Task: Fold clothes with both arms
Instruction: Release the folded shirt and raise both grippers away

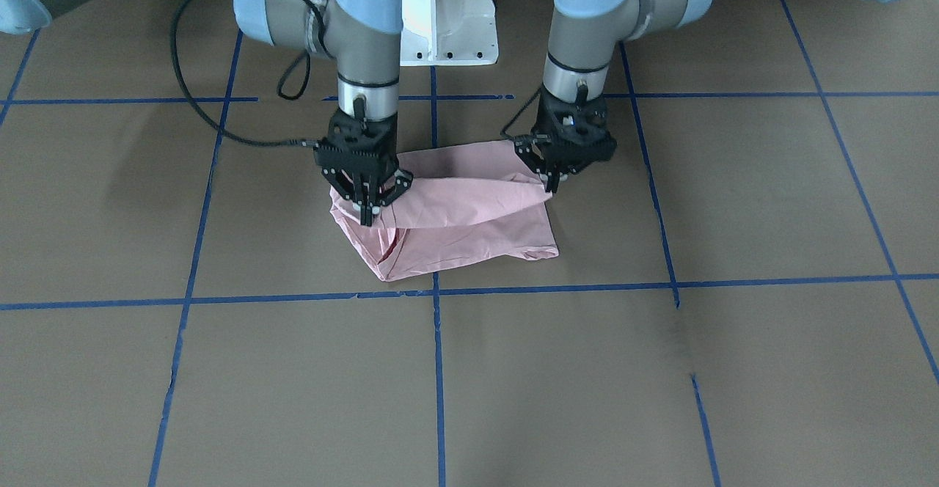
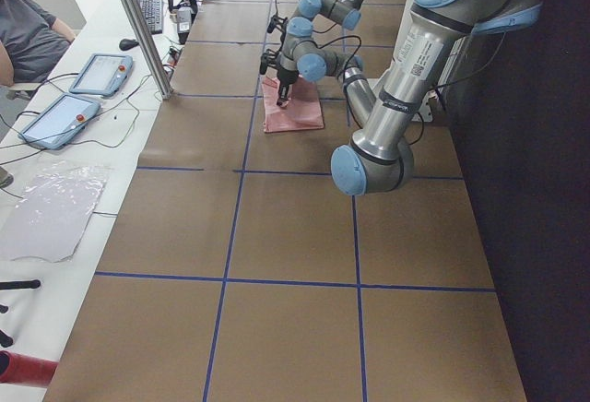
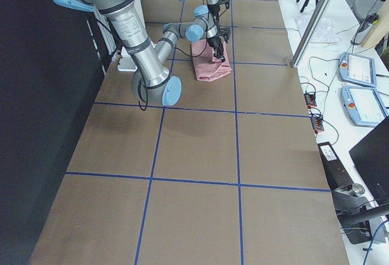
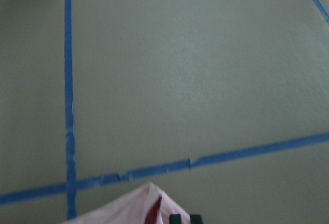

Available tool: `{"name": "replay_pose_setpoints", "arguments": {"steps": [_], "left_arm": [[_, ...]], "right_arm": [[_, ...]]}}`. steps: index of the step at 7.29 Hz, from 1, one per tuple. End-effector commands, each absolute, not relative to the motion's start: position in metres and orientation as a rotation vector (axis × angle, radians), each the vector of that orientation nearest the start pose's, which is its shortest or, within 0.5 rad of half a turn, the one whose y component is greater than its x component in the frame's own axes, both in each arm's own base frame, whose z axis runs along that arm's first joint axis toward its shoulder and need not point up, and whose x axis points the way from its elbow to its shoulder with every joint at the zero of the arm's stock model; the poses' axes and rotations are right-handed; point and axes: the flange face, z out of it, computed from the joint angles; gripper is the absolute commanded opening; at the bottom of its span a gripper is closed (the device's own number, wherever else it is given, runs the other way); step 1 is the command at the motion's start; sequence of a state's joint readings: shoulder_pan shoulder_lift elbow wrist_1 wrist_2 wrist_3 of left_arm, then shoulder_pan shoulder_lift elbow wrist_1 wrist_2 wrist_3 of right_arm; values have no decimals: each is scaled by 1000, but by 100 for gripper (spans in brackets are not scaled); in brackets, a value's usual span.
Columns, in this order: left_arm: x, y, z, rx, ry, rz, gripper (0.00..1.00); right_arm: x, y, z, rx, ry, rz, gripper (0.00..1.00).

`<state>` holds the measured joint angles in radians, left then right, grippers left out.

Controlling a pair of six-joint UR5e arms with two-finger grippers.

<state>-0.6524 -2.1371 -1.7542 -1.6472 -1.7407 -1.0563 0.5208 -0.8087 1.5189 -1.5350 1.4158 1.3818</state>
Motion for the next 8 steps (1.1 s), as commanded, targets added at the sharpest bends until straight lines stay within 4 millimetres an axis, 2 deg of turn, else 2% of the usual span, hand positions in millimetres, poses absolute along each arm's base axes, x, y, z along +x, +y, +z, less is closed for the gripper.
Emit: {"name": "replay_pose_setpoints", "arguments": {"steps": [1,2,3,4,6,7,8], "left_arm": [[405,-572,285,424,750,36,100],[394,-573,285,398,785,90,100],[392,-571,282,406,794,98,100],[385,-563,265,432,819,104,100],[364,-541,254,462,845,110,100],[355,-533,250,465,846,111,100],[342,-522,248,478,830,143,100]], "right_arm": [[-550,-614,242,365,-666,317,100],[-515,-641,242,318,-694,267,100],[-497,-654,246,312,-674,245,100],[-484,-659,245,301,-680,206,100],[-449,-647,235,263,-700,177,100],[-421,-638,231,257,-684,143,100],[-379,-630,237,257,-674,89,100]]}}
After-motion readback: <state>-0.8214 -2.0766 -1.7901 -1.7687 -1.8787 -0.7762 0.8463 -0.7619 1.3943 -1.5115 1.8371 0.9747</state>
